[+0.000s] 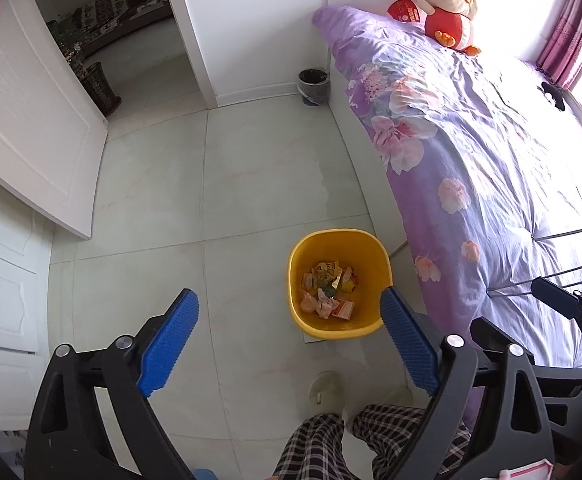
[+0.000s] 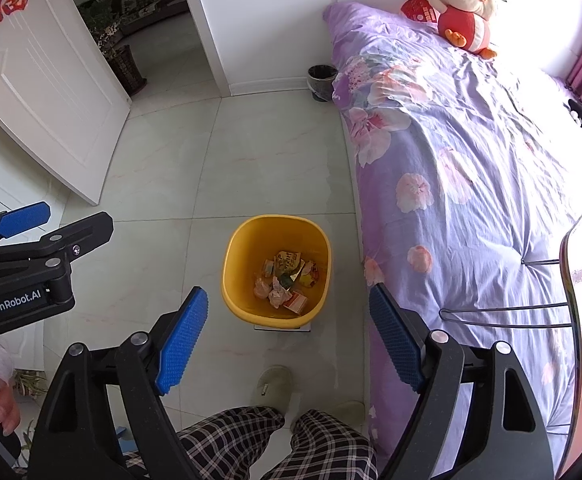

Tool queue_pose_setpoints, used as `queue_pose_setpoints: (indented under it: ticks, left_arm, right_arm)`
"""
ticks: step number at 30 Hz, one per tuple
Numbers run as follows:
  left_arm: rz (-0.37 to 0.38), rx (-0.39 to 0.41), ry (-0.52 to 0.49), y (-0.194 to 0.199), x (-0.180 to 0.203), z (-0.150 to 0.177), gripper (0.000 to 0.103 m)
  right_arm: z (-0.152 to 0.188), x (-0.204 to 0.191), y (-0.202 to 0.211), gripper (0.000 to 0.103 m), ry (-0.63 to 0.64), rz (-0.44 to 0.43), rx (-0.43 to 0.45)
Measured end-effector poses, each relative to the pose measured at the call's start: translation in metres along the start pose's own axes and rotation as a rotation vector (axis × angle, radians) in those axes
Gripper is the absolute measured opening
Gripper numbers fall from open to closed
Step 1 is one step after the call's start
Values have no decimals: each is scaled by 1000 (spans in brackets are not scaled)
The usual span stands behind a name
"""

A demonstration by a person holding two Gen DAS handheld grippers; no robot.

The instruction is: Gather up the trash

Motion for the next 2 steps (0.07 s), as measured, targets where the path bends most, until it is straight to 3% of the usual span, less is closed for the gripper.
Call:
queue_pose_setpoints:
  ticks: [2]
  left_arm:
    - [-6,3,6,1,-1,0,98]
  right_arm:
    - [-1,1,0,86,-1,4,4]
Point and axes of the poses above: each gripper's, at about its wrist camera, not at the fingertips, and y roughly against the way its jaws point, x to its right, z to its underside, the point moved 7 cm from there along -y, roughly the way its jaws point, and after that the axes turned 2 degrees about y, right-handed, at the moved point
